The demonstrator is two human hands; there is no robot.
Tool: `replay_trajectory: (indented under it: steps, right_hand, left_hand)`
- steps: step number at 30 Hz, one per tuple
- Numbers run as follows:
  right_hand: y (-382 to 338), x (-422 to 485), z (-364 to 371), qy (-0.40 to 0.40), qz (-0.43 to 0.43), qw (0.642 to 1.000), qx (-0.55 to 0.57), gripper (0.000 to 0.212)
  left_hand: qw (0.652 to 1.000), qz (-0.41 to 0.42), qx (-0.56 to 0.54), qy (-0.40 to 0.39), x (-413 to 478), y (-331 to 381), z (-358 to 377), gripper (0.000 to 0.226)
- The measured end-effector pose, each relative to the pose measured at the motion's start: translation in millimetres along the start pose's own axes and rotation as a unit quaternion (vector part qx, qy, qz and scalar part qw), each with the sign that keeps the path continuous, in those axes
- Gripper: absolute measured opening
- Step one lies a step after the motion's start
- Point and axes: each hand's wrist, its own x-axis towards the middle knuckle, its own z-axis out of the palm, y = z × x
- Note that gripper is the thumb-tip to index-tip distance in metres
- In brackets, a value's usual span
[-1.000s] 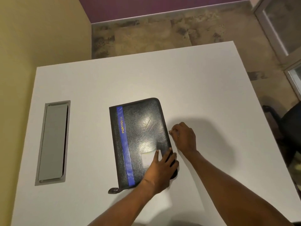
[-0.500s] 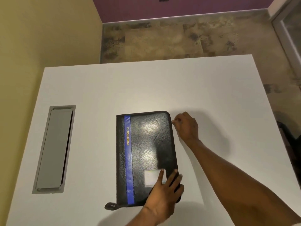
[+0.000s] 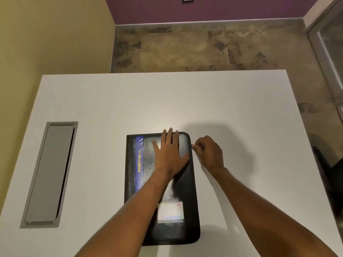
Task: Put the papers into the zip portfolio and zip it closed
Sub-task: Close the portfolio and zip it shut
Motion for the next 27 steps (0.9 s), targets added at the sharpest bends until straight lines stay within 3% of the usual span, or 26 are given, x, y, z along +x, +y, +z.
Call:
replay_trajectory:
  steps: [8, 19, 27]
  right_hand:
    - [8.3, 6.9, -0.2, -0.025, -0.022, 0.999, 0.009, 0.016]
    - [5.8, 25.1, -3.1, 0.000, -0.028, 0.999, 0.025, 0.007]
    - [-0.1, 70.3, -9.8, -0.094, -0.089, 0.991, 0.013, 0.002]
  left_hand:
    - [0.995, -0.011, 0.051, -0.085, 29.5, 14.5, 6.5, 0.119]
    - [0.999, -0.021, 0.046, -0.006, 19.8, 33.7, 0.1, 0.100]
    - [0.998, -0.032, 0.050, -0.011, 11.9, 42.6, 5.9, 0.099]
